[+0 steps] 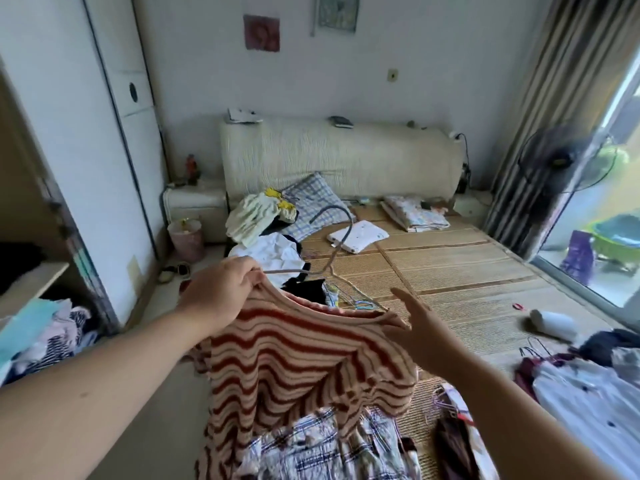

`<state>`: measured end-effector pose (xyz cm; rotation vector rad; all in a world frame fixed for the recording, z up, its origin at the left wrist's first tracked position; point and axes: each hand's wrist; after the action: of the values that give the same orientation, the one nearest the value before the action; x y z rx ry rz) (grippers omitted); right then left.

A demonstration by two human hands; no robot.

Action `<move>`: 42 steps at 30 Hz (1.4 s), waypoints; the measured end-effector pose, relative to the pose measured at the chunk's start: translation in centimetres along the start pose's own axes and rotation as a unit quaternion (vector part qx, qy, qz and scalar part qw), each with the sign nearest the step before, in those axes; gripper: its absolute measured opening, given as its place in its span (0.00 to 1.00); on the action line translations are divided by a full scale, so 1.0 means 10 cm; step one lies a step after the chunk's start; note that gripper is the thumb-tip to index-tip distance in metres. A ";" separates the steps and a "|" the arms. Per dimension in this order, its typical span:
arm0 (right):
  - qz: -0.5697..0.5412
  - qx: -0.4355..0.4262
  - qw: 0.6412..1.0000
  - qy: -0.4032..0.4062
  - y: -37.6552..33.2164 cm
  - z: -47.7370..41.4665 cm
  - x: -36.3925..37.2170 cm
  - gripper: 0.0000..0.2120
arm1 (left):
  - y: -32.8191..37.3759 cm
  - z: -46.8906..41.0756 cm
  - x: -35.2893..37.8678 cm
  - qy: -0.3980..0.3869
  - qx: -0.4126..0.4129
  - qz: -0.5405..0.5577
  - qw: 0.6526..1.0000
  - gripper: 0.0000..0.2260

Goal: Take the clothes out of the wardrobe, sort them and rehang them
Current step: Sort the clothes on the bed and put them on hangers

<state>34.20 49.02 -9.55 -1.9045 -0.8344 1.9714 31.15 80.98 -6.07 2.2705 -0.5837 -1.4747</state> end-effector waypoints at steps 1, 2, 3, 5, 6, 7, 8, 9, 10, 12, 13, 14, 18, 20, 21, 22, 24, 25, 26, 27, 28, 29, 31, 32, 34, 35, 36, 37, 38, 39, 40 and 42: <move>-0.006 0.017 1.000 -0.012 -0.04 0.06 -0.05 0.30 | 0.00 0.08 -0.15 0.012 -0.012 0.009 1.000 0.08; -0.017 0.026 0.999 -0.023 -0.07 0.11 -0.10 0.27 | -0.01 0.14 -0.28 0.019 -0.031 0.016 0.999 0.09; -0.031 0.024 0.999 -0.028 -0.10 0.14 -0.14 0.23 | -0.02 0.19 -0.40 0.026 -0.052 0.016 0.998 0.09; -0.048 -0.009 0.999 -0.013 -0.27 0.19 -0.24 0.16 | -0.06 0.28 -0.67 0.043 -0.075 0.008 0.996 0.09; -0.055 -0.029 0.998 -0.004 -0.40 0.21 -0.29 0.13 | -0.08 0.32 -0.80 0.051 -0.076 0.007 0.996 0.09; -0.064 -0.046 0.997 0.002 -0.55 0.22 -0.32 0.12 | -0.08 0.35 -0.91 0.056 -0.069 0.008 0.996 0.08; -0.072 -0.058 0.996 0.008 -0.69 0.22 -0.34 0.09 | -0.09 0.37 -1.01 0.057 -0.063 0.012 0.996 0.08; -0.076 -0.068 0.995 0.014 -0.85 0.22 -0.34 0.07 | -0.11 0.40 -1.11 0.057 -0.060 0.014 0.997 0.08; -0.068 -0.074 0.995 0.021 -0.97 0.20 -0.31 0.07 | -0.13 0.43 -1.19 0.053 -0.061 0.014 0.997 0.08; -0.034 -0.083 0.995 0.039 -1.20 0.15 -0.21 0.09 | -0.22 0.45 -1.33 0.052 -0.067 0.008 0.996 0.09; -0.024 -0.084 0.995 0.046 -1.27 0.12 -0.16 0.11 | -0.26 0.45 -1.36 0.050 -0.070 0.002 0.996 0.09; -0.023 -0.087 0.995 0.048 -1.36 0.08 -0.06 0.11 | -0.36 0.45 -1.41 0.047 -0.077 -0.004 0.996 0.09; -0.032 -0.081 0.995 0.058 -1.69 -0.15 0.41 0.08 | -0.94 0.38 -1.50 -0.003 -0.108 0.002 0.994 0.11; -0.027 -0.077 0.995 0.050 -1.92 -0.37 0.72 0.08 | -1.37 0.29 -1.55 -0.039 -0.119 -0.006 0.992 0.10; -0.021 -0.075 0.996 0.041 -2.07 -0.50 0.91 0.09 | -1.63 0.25 -1.59 -0.056 -0.123 -0.011 0.991 0.10; -0.022 -0.068 0.997 0.033 -2.21 -0.61 1.09 0.09 | -1.86 0.20 -1.62 -0.067 -0.124 -0.017 0.990 0.09; -0.036 -0.058 0.998 0.017 -2.53 -0.88 1.44 0.09 | -2.31 0.06 -1.72 -0.061 -0.122 -0.021 0.990 0.11; -0.042 -0.057 0.997 0.013 -2.69 -1.03 1.61 0.09 | -2.53 -0.02 -1.78 -0.053 -0.121 -0.025 0.991 0.13; -0.046 -0.057 0.997 0.010 -2.85 -1.19 1.78 0.09 | -2.74 -0.12 -1.86 -0.048 -0.122 -0.029 0.991 0.14; -0.053 -0.053 0.997 0.005 -2.98 -1.33 1.92 0.08 | -2.91 -0.22 -1.92 -0.046 -0.120 -0.032 0.991 0.14; -0.060 -0.047 0.997 0.001 -3.07 -1.44 2.00 0.08 | -3.04 -0.31 -1.97 -0.043 -0.114 -0.031 0.992 0.13; -0.066 -0.042 0.997 -0.001 -3.16 -1.57 2.09 0.08 | -3.18 -0.42 -2.02 -0.042 -0.110 -0.026 0.993 0.13; -0.084 -0.028 0.996 0.019 -3.26 -1.77 2.21 0.08 | -3.40 -0.64 -2.09 -0.049 -0.101 -0.011 0.994 0.13; -0.088 -0.024 0.995 0.036 -3.31 -1.85 2.25 0.08 | -3.50 -0.75 -2.10 -0.053 -0.100 -0.003 0.994 0.13; -0.085 -0.018 0.993 0.078 -3.42 -2.02 2.31 0.07 | -3.69 -0.96 -2.09 -0.058 -0.099 0.007 0.993 0.13; -0.087 -0.013 0.992 0.096 -3.46 -2.11 2.34 0.06 | -3.77 -1.08 -2.07 -0.060 -0.098 0.004 0.993 0.12; -0.092 -0.011 0.990 0.109 -3.51 -2.22 2.37 0.06 | -3.87 -1.21 -2.05 -0.062 -0.095 -0.003 0.994 0.12; -0.098 -0.007 0.988 0.119 -3.55 -2.33 2.41 0.06 | -3.97 -1.35 -2.04 -0.065 -0.092 -0.008 0.994 0.11; -0.106 -0.003 0.986 0.126 -3.58 -2.41 2.45 0.06 | -4.06 -1.48 -2.03 -0.070 -0.089 -0.016 0.993 0.10; -0.119 0.002 0.984 0.134 -3.61 -2.52 2.50 0.07 | -4.16 -1.65 -2.02 -0.075 -0.086 -0.025 0.993 0.08; -0.129 0.005 0.982 0.141 -3.63 -2.62 2.54 0.08 | -4.26 -1.80 -2.01 -0.077 -0.086 -0.033 0.993 0.07; -0.138 0.016 0.979 0.149 -3.71 -2.86 2.61 0.08 | -4.42 -2.13 -2.00 -0.073 -0.085 -0.051 0.992 0.07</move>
<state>52.52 99.46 -8.65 -1.8865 -0.9152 1.4856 49.64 130.67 -5.35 2.1028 -0.3706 -1.6818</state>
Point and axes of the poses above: each hand's wrist, its own z-axis away from the middle knuckle, its own x-axis out of the palm, y = z × x, and after that the axes turned 4 degrees about z, right-handed
